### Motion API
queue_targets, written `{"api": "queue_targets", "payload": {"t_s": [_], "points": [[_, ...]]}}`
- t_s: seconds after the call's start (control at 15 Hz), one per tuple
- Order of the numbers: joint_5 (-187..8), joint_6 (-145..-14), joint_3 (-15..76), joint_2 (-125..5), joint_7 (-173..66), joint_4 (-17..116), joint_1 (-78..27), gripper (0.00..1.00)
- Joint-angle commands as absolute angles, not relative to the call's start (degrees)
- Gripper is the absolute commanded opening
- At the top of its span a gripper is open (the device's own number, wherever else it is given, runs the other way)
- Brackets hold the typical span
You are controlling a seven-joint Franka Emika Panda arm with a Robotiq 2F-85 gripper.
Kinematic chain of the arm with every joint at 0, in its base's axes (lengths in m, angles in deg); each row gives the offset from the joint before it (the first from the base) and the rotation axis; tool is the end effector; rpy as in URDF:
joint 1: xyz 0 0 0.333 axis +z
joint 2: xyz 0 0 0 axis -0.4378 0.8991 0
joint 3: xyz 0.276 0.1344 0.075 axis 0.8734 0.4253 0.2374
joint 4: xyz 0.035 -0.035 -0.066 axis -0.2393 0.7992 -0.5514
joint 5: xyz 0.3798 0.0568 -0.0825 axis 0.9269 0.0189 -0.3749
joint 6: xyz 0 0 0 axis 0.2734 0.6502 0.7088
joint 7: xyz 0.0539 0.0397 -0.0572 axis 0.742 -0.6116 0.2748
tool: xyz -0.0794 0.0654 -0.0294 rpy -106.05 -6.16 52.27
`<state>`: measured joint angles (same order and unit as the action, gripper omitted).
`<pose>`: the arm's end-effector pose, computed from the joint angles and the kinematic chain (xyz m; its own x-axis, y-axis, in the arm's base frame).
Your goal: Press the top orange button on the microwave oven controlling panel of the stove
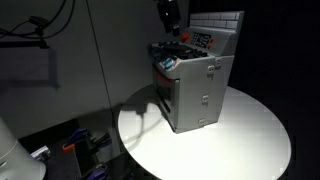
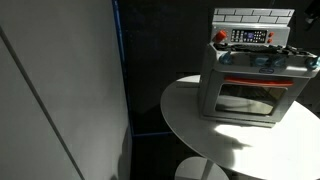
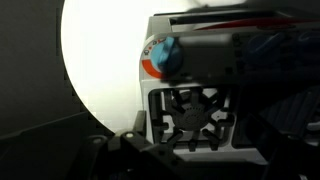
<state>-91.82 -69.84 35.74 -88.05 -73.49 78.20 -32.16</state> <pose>0.5165 -0.0485 0.5278 0.8545 -0.4406 0.2752 -0.4524 -0.8915 -0.0228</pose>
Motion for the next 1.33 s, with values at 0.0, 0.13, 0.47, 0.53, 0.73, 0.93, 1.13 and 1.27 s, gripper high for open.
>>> {"api": "queue_targets", "payload": {"t_s": [0.0,0.13,0.47,0.53,0.73,0.93,1.13,1.27], "points": [[-93.5,-70.9,35.4,-85.8,-75.9,74.9,-32.5,1.00],[-94.2,-72.0,35.2,-84.7,-77.3,73.4,-32.7,1.00],[-97.9,-74.5,34.7,-80.0,-81.9,68.4,-32.7,1.00],[-98.8,-74.9,34.5,-79.0,-83.1,67.6,-32.6,1.00],[-101.1,-75.2,33.8,-76.1,-86.5,65.3,-32.1,1.00],[-102.5,-75.1,32.8,-73.3,-89.3,63.4,-31.6,1.00],[-102.1,-75.0,31.9,-71.2,-90.7,61.6,-31.0,1.00],[-101.9,-75.1,31.4,-69.9,-91.3,60.4,-30.5,1.00]]}}
